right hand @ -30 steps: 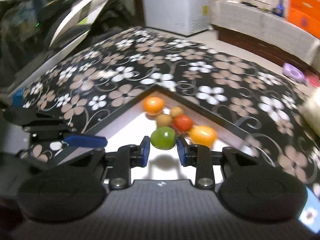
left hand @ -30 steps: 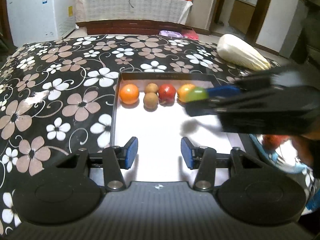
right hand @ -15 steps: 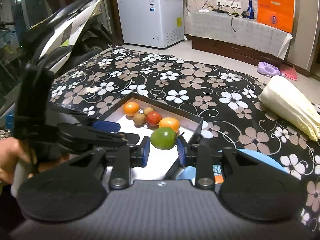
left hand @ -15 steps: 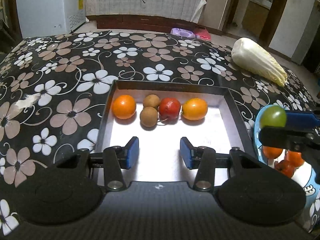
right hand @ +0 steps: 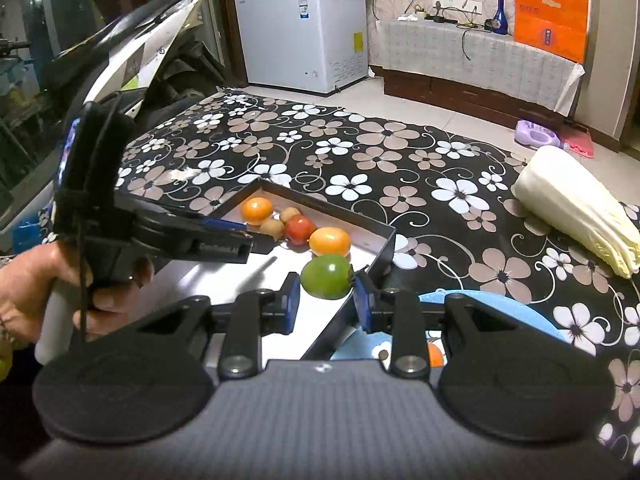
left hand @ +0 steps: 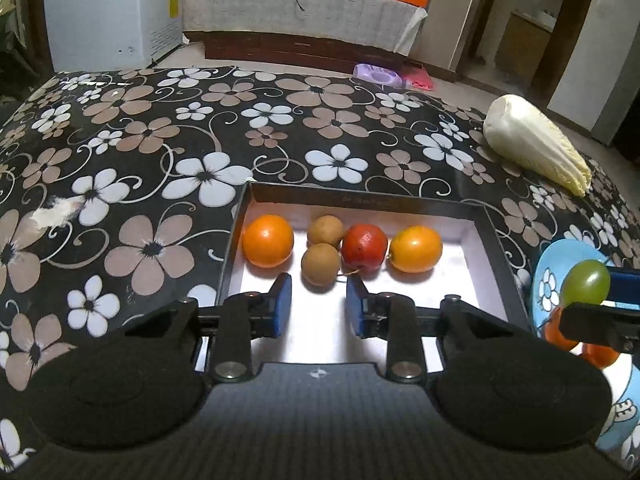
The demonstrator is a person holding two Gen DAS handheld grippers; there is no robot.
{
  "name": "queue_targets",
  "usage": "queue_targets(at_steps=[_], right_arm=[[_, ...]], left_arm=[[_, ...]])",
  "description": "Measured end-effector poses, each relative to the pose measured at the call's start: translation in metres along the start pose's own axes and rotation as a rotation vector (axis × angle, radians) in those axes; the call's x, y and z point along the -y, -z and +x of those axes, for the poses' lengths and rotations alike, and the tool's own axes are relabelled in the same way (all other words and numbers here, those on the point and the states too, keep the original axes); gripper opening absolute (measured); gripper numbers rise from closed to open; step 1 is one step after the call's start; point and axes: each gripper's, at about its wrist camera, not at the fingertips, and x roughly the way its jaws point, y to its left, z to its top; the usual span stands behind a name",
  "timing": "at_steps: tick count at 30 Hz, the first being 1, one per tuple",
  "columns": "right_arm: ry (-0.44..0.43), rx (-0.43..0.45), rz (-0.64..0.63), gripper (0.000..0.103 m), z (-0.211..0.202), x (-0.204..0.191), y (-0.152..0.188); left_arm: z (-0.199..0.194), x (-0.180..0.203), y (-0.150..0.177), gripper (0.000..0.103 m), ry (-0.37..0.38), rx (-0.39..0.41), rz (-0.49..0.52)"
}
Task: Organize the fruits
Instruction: 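Lower the left tool onto a brown round fruit and grasp it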
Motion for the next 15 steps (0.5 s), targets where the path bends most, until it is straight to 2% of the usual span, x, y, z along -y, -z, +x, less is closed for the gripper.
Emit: queue_targets(at_steps=[5,15], right_arm=[[-0.002,-0.008,-0.012,0.032,0.002,-0.003,-0.001],[0.006,-0.015,-0.016,0.032,0.003,-0.002,-0.001]], left_arm=[[0.008,-0.004,-0.005,0.028,0.008,-0.005,-0.010],[0.011,0.003,-0.006,0.027,0.006,0.015,0.019]])
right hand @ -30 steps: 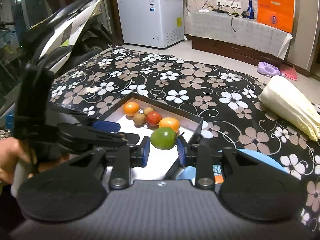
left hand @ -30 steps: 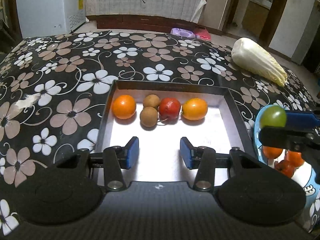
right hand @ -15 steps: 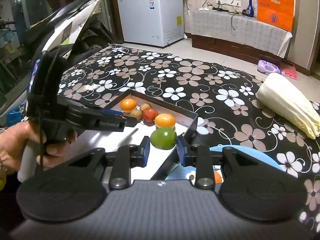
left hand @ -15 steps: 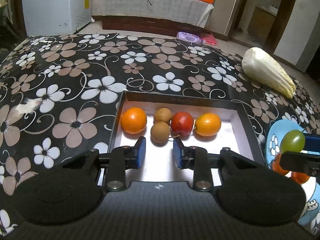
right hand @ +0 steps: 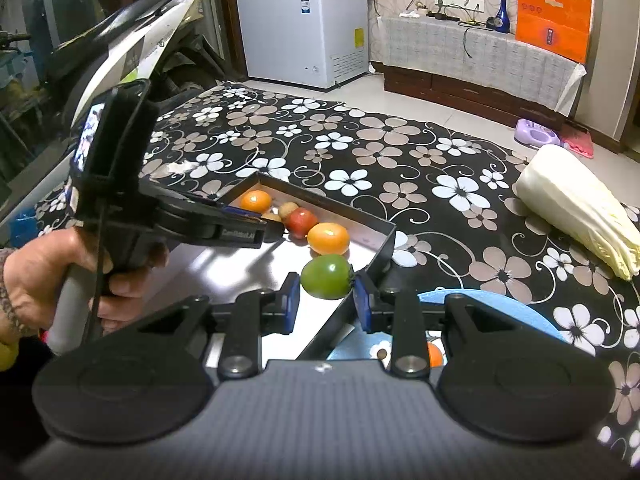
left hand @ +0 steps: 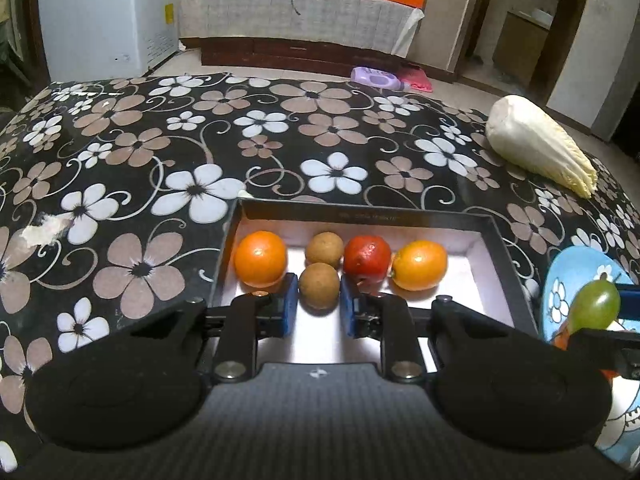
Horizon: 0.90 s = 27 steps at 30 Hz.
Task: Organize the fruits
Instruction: 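Lower the left tool onto a brown round fruit and grasp it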
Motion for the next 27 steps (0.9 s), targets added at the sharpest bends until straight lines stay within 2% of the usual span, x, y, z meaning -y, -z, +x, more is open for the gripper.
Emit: queue_targets(at_steps=[27], right_arm=[[0.016,0.049,0.056,0.032,-0.015,-0.015,0.012]], left_arm=[[-0.049,0.011,0.010,0.027,-0.028,0.043,0.043]])
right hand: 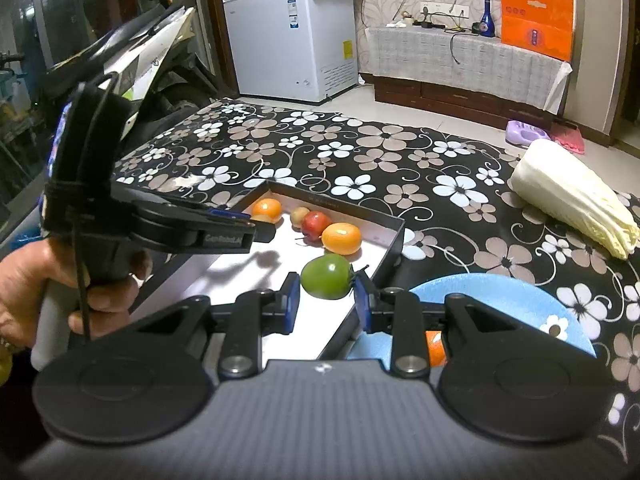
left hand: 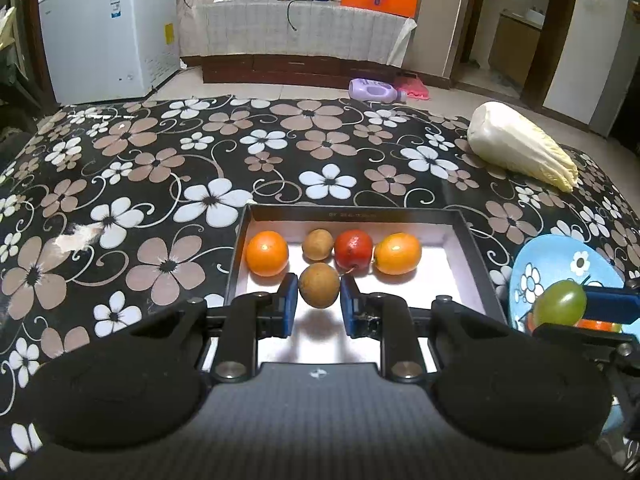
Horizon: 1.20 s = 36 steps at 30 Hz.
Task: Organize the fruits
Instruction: 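Lower the left tool onto a brown round fruit and grasp it, then carry the brown fruit and green grape with both tools over the plate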
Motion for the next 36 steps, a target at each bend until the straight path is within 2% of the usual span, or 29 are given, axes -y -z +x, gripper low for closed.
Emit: queue_targets(at_steps=[13,20,36], right_arm=[[-0.009,0.016,0.025,0.032,-0.012,-0.010,0.011],[-0.005,0.019,0.031,0.032,-0.019,-0.011,0.017],[0.056,0.038,0.081,0.032,-0.048,0.018,0.033]], left_arm=[[-0.024,0.009,0.010,0.027,-0.001,0.009,0.009],[-0.039,0.027,0.017,0.027,0.015,0.013,0.014],[-0.051,0.076,0.026,0.027,0.077,0.027,0.060]])
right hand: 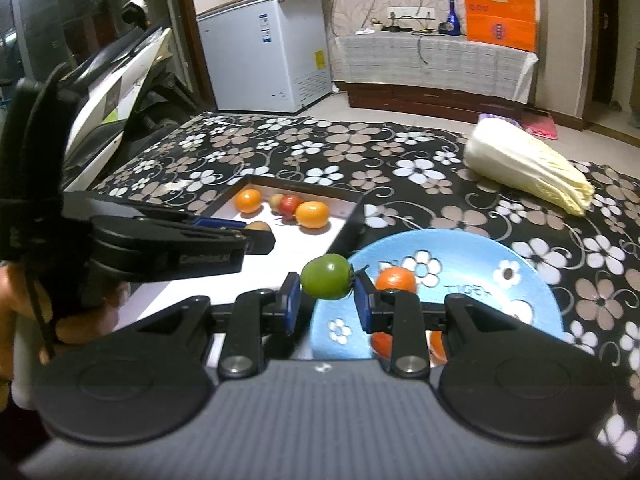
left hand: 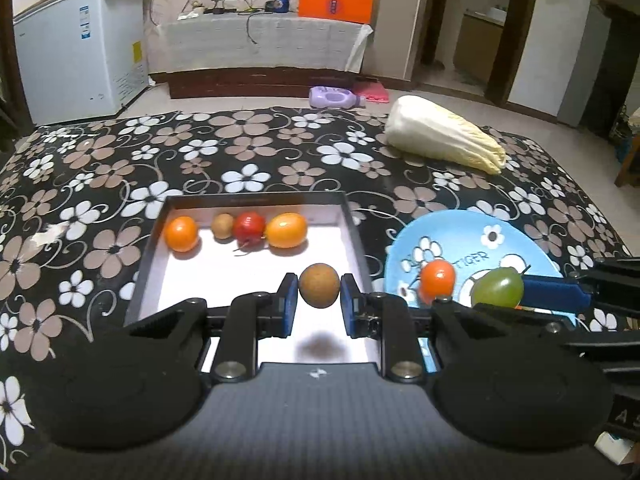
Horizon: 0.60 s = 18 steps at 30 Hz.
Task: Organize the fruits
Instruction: 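Carry the brown fruit and green grape with both tools over the plate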
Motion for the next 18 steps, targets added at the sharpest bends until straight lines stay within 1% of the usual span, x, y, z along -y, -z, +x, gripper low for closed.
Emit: queue_targets(at_steps=[7,18], right_arm=[[0.046,-0.002,0.032,0.032,-0.007,0.020,0.007],[0.147,0.011,0.102,0.032,-0.018,0.053,0.013]], left_arm=[[0.004,0.021,0.000,0.027,0.042,0.005,0.029],[0.009,0.053,0.004,0.027,0.098,0.009,0.087]])
